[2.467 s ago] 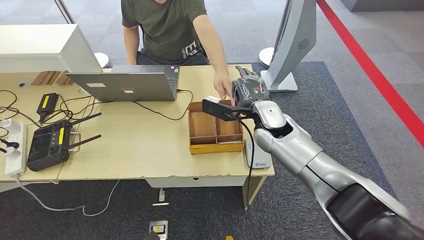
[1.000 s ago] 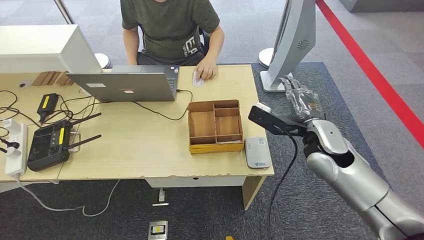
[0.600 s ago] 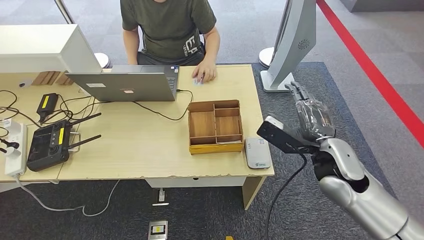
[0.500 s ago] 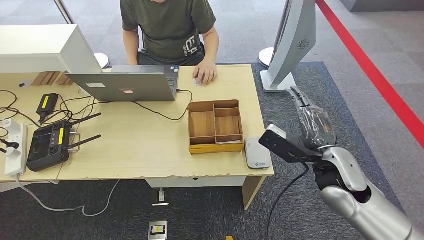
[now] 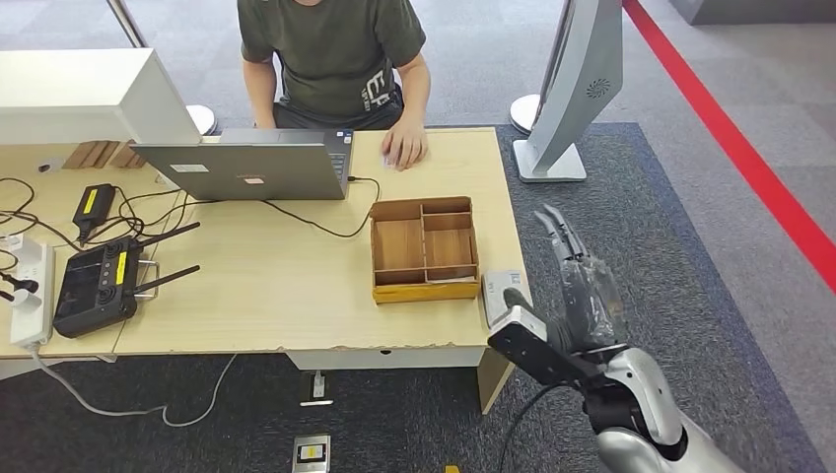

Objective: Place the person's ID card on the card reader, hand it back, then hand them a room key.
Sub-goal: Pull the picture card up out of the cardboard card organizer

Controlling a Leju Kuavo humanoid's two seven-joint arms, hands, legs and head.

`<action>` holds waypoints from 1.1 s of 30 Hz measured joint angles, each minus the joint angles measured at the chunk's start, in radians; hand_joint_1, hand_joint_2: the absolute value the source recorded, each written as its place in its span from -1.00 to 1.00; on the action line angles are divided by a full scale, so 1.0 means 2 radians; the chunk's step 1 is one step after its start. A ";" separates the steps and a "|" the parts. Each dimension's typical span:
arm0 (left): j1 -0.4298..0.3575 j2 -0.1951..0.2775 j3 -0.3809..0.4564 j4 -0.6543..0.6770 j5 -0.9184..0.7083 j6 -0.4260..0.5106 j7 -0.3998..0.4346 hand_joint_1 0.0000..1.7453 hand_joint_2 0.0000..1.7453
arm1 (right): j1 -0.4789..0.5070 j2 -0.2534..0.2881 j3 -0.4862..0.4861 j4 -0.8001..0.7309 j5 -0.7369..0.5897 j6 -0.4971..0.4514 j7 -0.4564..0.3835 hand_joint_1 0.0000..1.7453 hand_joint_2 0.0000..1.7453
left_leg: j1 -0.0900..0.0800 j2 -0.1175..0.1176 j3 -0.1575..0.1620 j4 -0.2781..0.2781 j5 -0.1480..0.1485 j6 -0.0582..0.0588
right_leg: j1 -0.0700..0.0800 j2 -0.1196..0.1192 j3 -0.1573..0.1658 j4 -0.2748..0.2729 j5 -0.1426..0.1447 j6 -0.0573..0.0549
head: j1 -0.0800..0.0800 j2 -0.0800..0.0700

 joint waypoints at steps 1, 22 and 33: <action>0.000 0.000 0.001 0.000 0.002 0.000 -0.001 -1.00 -1.00 | 0.007 0.009 0.004 -0.001 0.009 -0.011 -0.003 -1.00 -1.00 | 0.000 0.000 0.000 0.000 0.000 0.000 | 0.000 0.000 0.000 0.000 0.000 0.000 | 0.000 0.000; 0.000 0.004 0.008 0.003 0.014 0.010 -0.002 -1.00 -1.00 | 0.007 0.180 0.096 0.103 0.213 0.017 0.018 -1.00 1.00 | 0.000 0.000 0.000 0.000 0.000 0.000 | 0.000 0.000 0.000 0.000 0.000 0.000 | 0.000 0.000; 0.001 0.004 0.008 0.003 0.019 0.010 0.012 -1.00 -1.00 | 0.004 0.213 0.081 0.126 0.327 0.097 0.061 -1.00 1.00 | 0.000 0.000 0.000 0.000 0.000 0.000 | 0.000 0.000 0.000 0.000 0.000 0.000 | 0.000 0.000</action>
